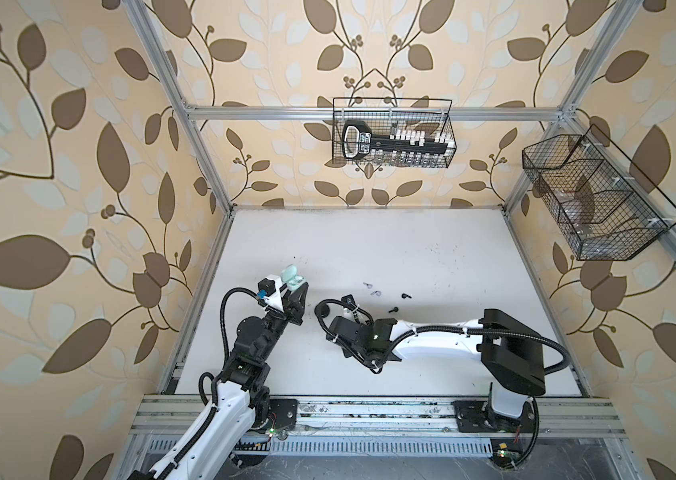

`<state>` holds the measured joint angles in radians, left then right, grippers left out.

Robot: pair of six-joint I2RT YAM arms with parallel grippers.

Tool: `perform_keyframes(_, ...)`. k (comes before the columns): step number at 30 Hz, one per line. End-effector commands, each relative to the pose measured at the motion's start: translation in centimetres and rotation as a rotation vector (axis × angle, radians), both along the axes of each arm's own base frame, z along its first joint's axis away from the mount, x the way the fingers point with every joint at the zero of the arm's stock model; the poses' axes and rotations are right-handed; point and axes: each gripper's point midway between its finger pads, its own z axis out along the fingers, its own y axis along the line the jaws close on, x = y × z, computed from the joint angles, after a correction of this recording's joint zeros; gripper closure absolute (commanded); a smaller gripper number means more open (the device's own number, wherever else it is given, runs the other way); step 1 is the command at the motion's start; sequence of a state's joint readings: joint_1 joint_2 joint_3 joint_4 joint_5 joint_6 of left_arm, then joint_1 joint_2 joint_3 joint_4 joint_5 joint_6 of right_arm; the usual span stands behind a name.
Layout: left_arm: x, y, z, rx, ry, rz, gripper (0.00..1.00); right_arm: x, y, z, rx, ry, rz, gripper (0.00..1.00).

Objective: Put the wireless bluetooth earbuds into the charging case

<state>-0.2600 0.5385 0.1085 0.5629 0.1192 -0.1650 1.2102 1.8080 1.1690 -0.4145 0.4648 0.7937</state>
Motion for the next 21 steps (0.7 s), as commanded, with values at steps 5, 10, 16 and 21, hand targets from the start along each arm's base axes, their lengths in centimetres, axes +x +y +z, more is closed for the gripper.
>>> perform_keyframes(5, -0.1, 0.4, 1.5, -0.011, -0.051, 0.013, 1.00, -1.8, 0.5, -0.7, -0.056, 0.013, 0.125, 0.49)
perform_keyframes(10, -0.2, 0.1, 1.7, -0.011, -0.053, -0.008, 1.00, -2.8, 1.4, -2.2, -0.065, 0.014, 0.268, 0.48)
perform_keyframes(16, -0.4, -0.5, 1.9, -0.003, -0.063, -0.044, 1.00, -3.0, 1.8, -2.9, -0.064, -0.032, 0.382, 0.47)
perform_keyframes(21, -0.4, -0.8, 1.9, -0.001, -0.063, -0.059, 1.00, -2.6, 1.2, -3.3, -0.113, -0.061, 0.407, 0.45)
